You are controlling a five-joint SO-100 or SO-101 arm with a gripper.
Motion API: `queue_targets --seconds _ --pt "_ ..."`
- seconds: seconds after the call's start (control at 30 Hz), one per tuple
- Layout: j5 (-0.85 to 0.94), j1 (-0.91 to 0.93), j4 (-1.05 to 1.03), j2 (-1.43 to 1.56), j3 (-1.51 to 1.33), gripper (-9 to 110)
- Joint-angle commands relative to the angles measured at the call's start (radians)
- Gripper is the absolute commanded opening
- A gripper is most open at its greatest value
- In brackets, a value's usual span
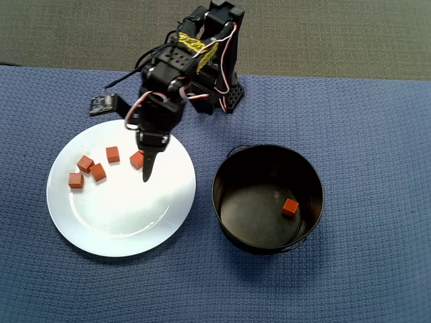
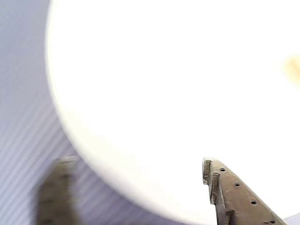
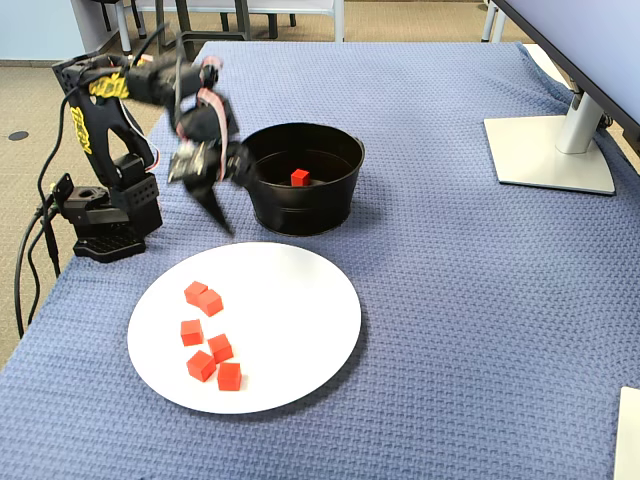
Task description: Pick up the red cubes from the white plate and place them in the black recipient
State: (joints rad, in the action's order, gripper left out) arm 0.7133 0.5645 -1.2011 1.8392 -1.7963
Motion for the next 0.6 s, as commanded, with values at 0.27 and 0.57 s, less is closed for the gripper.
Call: queue_targets --seconds 0.27,0.57 --pt "0.868 0.14 -0.012 -0.049 -0.066 24" --pt "0.94 0.176 0.084 -0.104 -0.115 22"
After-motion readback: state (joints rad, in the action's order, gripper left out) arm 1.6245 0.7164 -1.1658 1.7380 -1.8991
